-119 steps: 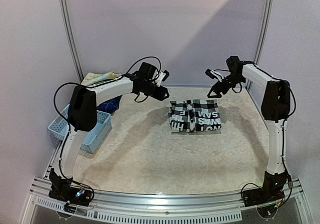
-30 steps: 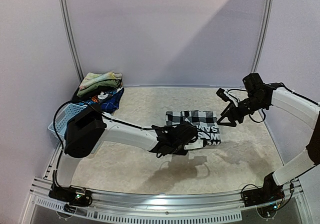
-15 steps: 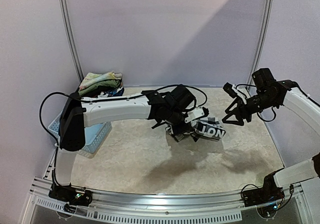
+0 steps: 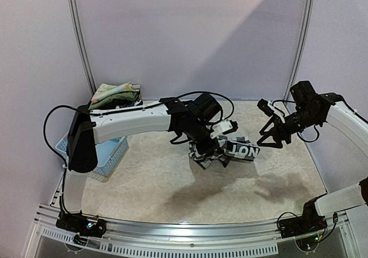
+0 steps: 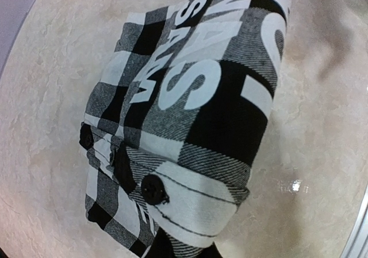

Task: Fold and stack the mixed laundry pile
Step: Turn over the square-folded shirt at the center of the board.

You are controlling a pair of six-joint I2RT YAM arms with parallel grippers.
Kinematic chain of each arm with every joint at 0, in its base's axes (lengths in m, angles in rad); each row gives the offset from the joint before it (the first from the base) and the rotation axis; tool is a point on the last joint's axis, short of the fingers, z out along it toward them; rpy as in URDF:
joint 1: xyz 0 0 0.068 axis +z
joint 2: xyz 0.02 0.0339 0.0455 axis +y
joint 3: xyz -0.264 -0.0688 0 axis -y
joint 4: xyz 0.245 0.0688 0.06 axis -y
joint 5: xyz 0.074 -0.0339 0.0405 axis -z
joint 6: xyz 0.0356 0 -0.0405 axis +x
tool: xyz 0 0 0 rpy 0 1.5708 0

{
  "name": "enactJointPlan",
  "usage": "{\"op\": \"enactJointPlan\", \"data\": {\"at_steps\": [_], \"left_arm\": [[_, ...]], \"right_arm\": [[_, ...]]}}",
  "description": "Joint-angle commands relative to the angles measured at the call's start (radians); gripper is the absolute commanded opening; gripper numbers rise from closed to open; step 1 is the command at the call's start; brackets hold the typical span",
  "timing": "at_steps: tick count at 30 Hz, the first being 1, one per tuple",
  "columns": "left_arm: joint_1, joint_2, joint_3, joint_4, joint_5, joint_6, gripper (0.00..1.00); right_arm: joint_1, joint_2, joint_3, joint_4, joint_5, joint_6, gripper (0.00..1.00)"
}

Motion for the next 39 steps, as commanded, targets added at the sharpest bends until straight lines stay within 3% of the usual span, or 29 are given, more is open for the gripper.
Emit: {"op": "enactJointPlan", "data": {"at_steps": [1,7,11,15,18,21,23,26,31,34,39], "left_arm": [[0.012,-0.027,0.055,-0.036,0.041,-0.04,0.0],[0.076,-0.002,0.137,-0.063,0.152,-0.183,0.0],[0.183,0.013,0.114,0.021,0.356,-0.429,0.0],[0.334,0.01,-0.084,0.333,0.54,-0.78,0.0],[0.469,0.018,-0.224,0.6,0.58,-1.04,0.0],[0.572,0.099,-0.251,0.687,0.584,-1.235,0.03],[0.611,0.136,-0.25,0.683,0.541,-1.277,0.1],[0.63,0.124,-0.2,0.598,0.465,-1.199,0.2],[0.638,0.095,-0.165,0.632,0.446,-1.17,0.08],[0.644,0.111,-0.174,0.696,0.475,-1.24,0.0],[0.636,0.089,-0.313,0.96,0.458,-1.432,0.0]], "right_arm": [[-0.002,-0.018,-0.03,-0.017,-0.018,-0.012,0.72],[-0.003,-0.023,-0.011,-0.03,-0.016,-0.01,0.72],[-0.003,-0.02,0.005,-0.039,-0.017,-0.01,0.72],[-0.003,-0.013,0.01,-0.041,-0.026,-0.008,0.72],[-0.004,-0.012,0.01,-0.043,-0.026,-0.01,0.72],[-0.005,-0.012,0.01,-0.042,-0.034,-0.009,0.72],[-0.004,-0.013,0.01,-0.042,-0.041,-0.007,0.72],[-0.004,-0.016,0.001,-0.042,-0.043,-0.005,0.72],[-0.004,-0.026,-0.019,-0.03,-0.049,-0.003,0.72],[-0.004,-0.016,-0.009,-0.032,-0.059,-0.001,0.72],[-0.004,-0.017,-0.012,-0.033,-0.053,-0.001,0.72]]}}
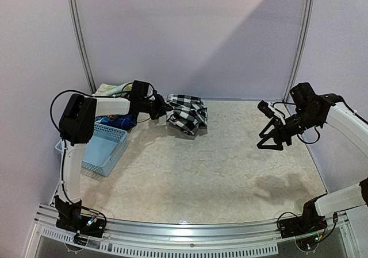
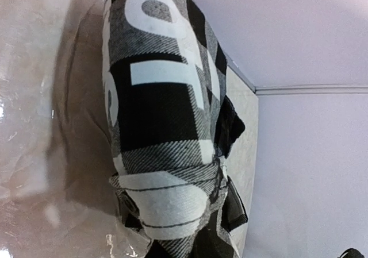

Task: Fold and stack the mixed laundry pile
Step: Turn over the square-folded shirt at the center of the board.

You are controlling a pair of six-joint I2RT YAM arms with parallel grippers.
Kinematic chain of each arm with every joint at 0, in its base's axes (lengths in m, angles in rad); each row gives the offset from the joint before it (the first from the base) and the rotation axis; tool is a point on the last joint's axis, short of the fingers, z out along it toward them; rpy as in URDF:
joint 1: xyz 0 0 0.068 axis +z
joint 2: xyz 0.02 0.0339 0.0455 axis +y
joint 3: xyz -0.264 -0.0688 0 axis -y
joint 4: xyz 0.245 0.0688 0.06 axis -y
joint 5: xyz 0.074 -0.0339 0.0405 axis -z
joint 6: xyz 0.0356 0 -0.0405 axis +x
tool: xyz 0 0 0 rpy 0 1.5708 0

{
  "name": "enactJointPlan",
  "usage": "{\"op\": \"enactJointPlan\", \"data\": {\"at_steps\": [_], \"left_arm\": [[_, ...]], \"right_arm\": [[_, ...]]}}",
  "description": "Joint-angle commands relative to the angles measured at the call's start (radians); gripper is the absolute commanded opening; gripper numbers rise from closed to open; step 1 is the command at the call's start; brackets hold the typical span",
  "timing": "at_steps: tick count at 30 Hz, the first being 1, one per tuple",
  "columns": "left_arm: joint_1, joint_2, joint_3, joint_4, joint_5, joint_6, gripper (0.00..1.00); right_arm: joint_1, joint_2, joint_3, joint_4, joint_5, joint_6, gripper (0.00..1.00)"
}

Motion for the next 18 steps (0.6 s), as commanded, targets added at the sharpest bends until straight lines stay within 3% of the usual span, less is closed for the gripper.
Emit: {"op": "enactJointPlan", "data": {"at_steps": [1,5,12,14,18], "left_arm": [[-0.018,-0.067,-0.137,0.304,-0.023,-0.227,0.0],[-0.056,-0.138,-0.243,0.534,-0.131,-0.397,0.0],[-0.091,-0.405,-0.335,0.361,-0.414,-0.315,0.0],[-0.083,-0.454,-0.359,0.332,-0.445,-0.302,0.0],[-0.062,-0.462,-0.37,0.282,-0.369,-0.315,0.0]], "right_arm": [[-0.003,-0.014,-0.006,-0.003,-0.01,-0.002,0.72],[-0.003,-0.018,-0.021,0.007,-0.008,0.0,0.72],[-0.004,-0.012,-0.003,-0.001,-0.017,0.006,0.72],[-0.004,-0.02,-0.013,0.004,-0.016,0.006,0.72],[-0.003,-0.037,-0.043,0.027,-0.021,0.016,0.72]]}}
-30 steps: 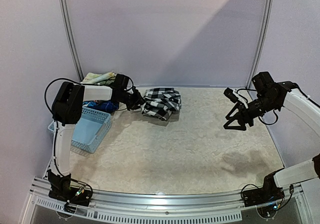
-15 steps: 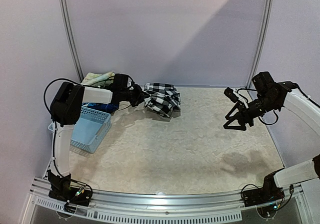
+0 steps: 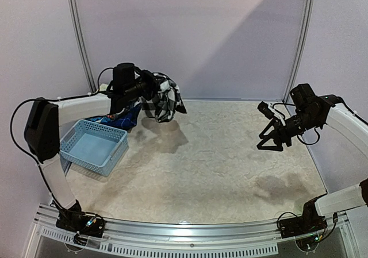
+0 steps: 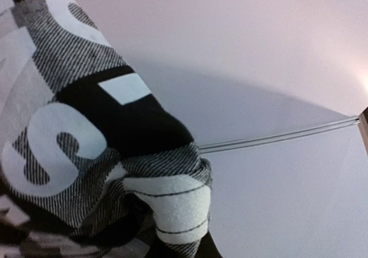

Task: Fold and stack the mixed laundry pile
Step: Turn over the square-folded shirt at the center of the board.

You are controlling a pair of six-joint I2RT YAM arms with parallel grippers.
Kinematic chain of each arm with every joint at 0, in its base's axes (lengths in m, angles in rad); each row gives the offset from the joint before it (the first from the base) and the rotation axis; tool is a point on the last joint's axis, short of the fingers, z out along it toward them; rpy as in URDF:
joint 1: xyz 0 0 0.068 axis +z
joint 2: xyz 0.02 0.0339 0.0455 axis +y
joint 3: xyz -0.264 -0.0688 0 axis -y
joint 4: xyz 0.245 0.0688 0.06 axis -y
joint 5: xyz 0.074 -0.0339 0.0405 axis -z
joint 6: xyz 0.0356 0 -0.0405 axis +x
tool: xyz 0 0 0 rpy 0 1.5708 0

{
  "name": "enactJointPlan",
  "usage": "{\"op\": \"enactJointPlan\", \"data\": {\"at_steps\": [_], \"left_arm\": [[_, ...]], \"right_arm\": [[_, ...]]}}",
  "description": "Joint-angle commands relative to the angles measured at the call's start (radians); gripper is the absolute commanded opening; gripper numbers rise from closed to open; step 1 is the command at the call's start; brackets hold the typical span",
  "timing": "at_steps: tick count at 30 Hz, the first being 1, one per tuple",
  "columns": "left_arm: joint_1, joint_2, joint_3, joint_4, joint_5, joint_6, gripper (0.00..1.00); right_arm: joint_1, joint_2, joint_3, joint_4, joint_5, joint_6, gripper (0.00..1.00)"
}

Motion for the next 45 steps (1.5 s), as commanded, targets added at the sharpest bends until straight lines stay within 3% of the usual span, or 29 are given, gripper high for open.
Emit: {"op": "enactJointPlan", "data": {"at_steps": [1,6,12,15,19,25,28,31,35,36,37,41,45], "left_arm": [[0.027,-0.012,-0.049,-0.038,-0.019,-0.005,0.0],[0.008,-0.053,-0.123,-0.012,-0.06,-0.003,0.0],[-0.025,-0.013,-0.089,0.014,-0.08,0.022,0.0],[-0.051,0.059,-0.069,0.168,-0.126,0.006,0.0],[-0.091,0.229,0.072,0.364,-0.218,-0.06,0.0],[-0.156,0.418,0.328,0.457,-0.329,-0.054,0.0],[-0.182,0.375,0.256,0.441,-0.365,-0.032,0.0],[-0.255,0.263,0.048,0.401,-0.443,-0.056,0.02],[-0.454,0.135,-0.241,0.417,-0.538,-0.235,0.38],[-0.508,0.111,-0.297,0.432,-0.559,-0.3,0.7],[-0.571,0.081,-0.345,0.452,-0.571,-0.325,0.95],[-0.643,-0.099,-0.486,0.31,-0.555,-0.275,0.99],[-0.625,-0.325,-0.37,-0.263,-0.589,0.073,1.0]], "right_arm": [[-0.003,-0.037,-0.031,0.023,-0.017,0.014,0.72],[-0.004,-0.051,-0.031,0.011,-0.018,0.009,0.72],[-0.005,-0.07,-0.054,0.011,-0.009,0.004,0.72],[-0.006,-0.072,-0.065,0.022,0.0,0.004,0.72],[-0.009,-0.058,-0.058,0.02,0.008,0.005,0.72],[-0.02,-0.049,-0.051,0.001,0.023,-0.001,0.72],[-0.022,-0.066,-0.056,0.0,0.026,0.001,0.72],[-0.024,-0.077,-0.063,0.005,0.029,0.0,0.72],[-0.023,-0.066,-0.06,0.005,0.02,-0.005,0.73],[-0.023,-0.063,-0.058,0.002,0.017,-0.005,0.73],[-0.023,-0.058,-0.056,0.001,0.011,-0.008,0.73],[-0.023,-0.057,-0.062,0.0,-0.003,-0.009,0.73],[-0.023,-0.062,-0.081,0.02,0.002,0.0,0.73]]}}
